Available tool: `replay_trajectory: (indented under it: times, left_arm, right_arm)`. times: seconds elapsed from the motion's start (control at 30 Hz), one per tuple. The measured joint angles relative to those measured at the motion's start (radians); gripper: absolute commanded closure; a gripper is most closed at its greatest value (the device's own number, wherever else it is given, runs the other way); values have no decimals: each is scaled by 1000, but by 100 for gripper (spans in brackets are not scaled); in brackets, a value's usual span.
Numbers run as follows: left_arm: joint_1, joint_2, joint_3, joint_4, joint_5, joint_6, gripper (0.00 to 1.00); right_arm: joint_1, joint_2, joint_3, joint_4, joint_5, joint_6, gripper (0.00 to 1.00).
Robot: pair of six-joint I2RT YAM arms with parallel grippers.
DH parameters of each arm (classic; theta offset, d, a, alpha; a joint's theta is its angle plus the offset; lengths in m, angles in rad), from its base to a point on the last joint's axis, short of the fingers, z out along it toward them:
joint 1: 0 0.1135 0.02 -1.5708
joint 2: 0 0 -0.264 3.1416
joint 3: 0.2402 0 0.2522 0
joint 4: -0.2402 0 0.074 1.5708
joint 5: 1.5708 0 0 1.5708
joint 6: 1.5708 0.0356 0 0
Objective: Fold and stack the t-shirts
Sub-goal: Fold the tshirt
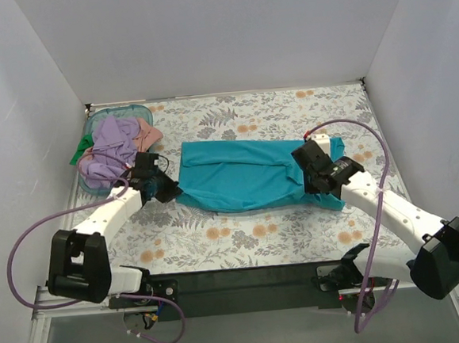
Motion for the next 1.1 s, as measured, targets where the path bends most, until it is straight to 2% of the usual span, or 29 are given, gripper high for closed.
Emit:
replay_trajectory:
  times: [0.27, 0.57, 0.87, 0.9, 0.97, 1.0, 1.03, 1.07, 1.1]
  left_arm:
    - [0, 185, 185, 14, -15, 6, 100]
    - [0, 390, 370, 10, -87, 7, 100]
    - [10, 502, 521, -27, -175, -25, 100]
    - [11, 513, 530, -31, -179, -27, 98]
    - [11, 532, 544, -36, -185, -26, 71]
    - [11, 544, 556, -43, -187, -26, 46]
    - [11, 558, 571, -50, -189, -23, 36]
    - [11, 569, 586, -58, -190, -22, 4]
    - [11, 575, 599, -68, -192, -20, 2]
  right_arm:
    - [-176, 124, 108, 145, -97, -166, 99]
    - [-285, 325, 226, 231, -201, -267, 99]
    - [-364, 455, 297, 259, -253, -322, 99]
    - [-366, 467, 306, 264, -257, -330, 99]
    - [-370, 492, 327, 274, -264, -346, 96]
    - [-373, 511, 345, 277, -270, -355, 92]
    - [-375, 536, 370, 280, -276, -363, 62]
    - [-377, 562, 399, 284, -279, -369, 44]
    - [-381, 587, 425, 290, -282, -381, 27]
